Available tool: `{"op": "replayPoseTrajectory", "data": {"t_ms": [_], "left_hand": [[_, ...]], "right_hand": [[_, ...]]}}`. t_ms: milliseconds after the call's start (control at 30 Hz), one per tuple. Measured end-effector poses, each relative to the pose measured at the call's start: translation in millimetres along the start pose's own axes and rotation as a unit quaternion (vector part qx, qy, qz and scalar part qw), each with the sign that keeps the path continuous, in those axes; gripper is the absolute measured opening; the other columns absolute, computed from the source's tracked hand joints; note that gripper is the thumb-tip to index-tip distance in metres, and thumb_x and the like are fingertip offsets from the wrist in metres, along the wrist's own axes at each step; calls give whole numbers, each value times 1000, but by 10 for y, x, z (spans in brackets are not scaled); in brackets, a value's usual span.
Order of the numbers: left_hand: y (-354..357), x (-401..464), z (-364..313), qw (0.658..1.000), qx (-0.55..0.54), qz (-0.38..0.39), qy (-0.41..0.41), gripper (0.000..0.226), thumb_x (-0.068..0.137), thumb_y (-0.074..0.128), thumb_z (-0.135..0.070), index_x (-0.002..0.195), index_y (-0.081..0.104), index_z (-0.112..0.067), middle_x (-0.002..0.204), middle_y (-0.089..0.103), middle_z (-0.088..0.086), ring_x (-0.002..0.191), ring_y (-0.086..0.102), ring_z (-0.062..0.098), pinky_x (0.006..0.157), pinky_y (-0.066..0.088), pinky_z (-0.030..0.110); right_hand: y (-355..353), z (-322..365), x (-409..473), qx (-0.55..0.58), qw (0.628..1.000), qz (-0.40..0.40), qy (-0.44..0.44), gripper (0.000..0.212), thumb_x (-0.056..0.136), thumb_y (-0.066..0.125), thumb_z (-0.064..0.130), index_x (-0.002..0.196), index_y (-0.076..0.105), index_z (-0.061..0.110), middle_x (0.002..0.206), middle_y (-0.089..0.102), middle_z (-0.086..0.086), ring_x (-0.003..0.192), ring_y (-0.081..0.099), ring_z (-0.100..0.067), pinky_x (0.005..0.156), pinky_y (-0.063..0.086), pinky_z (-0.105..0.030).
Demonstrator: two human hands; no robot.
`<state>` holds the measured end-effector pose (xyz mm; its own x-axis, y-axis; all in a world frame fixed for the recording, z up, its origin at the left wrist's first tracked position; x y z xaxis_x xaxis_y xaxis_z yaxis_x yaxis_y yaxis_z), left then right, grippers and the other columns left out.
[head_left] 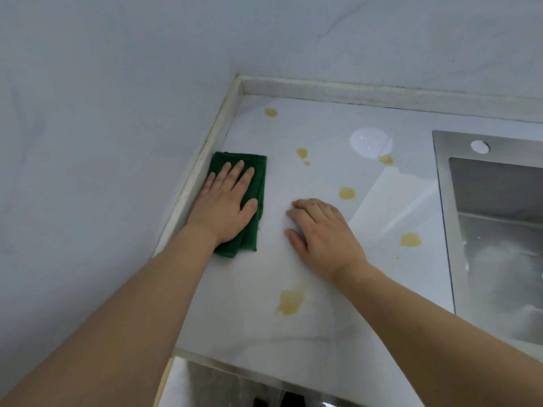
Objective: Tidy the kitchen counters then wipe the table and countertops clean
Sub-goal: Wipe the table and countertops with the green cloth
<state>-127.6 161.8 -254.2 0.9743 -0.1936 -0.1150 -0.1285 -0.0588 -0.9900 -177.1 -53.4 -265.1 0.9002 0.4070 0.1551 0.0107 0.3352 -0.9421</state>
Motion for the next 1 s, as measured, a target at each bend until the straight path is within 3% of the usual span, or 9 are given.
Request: {"op": "replayPoseTrajectory", "data": {"t_ms": [167, 300, 767, 1000], "left_hand": [[62, -194, -106, 1000, 9, -7, -22, 68, 98, 19, -48, 157, -1, -22, 165, -7, -1, 151, -10, 18, 122, -6, 40], [53, -158, -97, 1000, -4, -4, -29, 68, 99, 27, -44, 157, -1, -22, 165, -7, -2, 150, -11, 16, 122, -6, 40], [-53, 290, -12, 1000, -1, -6, -21, 69, 98, 29, -44, 158, 3, -22, 165, -2, 0, 151, -5, 17, 123, -2, 40], [-11, 24, -205, 998, -9, 27, -52, 68, 99, 24, -38, 157, -6, -19, 164, -13, 1, 150, -13, 20, 122, -8, 44]], "right_hand": [[-11, 7, 1, 0, 1000, -4, 2, 45, 94, 39, 42, 121, 60, 14, 128, 57, -4, 122, 50, -26, 106, 36, -39], [-1, 15, -5, 3, 1000, -6, 2, 45, 93, 38, 41, 120, 61, 13, 127, 57, -5, 121, 51, -27, 105, 37, -40], [12, 4, -1, -4, 1000, -4, -3, 39, 94, 44, 38, 122, 59, 14, 131, 55, -4, 124, 48, -26, 108, 33, -38], [0, 24, 9, -12, 1000, 3, -6, 40, 94, 42, 39, 120, 61, 14, 127, 57, -4, 120, 51, -27, 105, 34, -37]]}}
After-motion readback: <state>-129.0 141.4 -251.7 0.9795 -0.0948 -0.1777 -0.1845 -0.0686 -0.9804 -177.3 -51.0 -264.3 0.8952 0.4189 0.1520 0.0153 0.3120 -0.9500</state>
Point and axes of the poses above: each hand's wrist, its own x-axis towards the middle knuckle, its own y-axis out of the palm, z = x × y, the point moved 2 cm from there along x, towards the middle knuckle
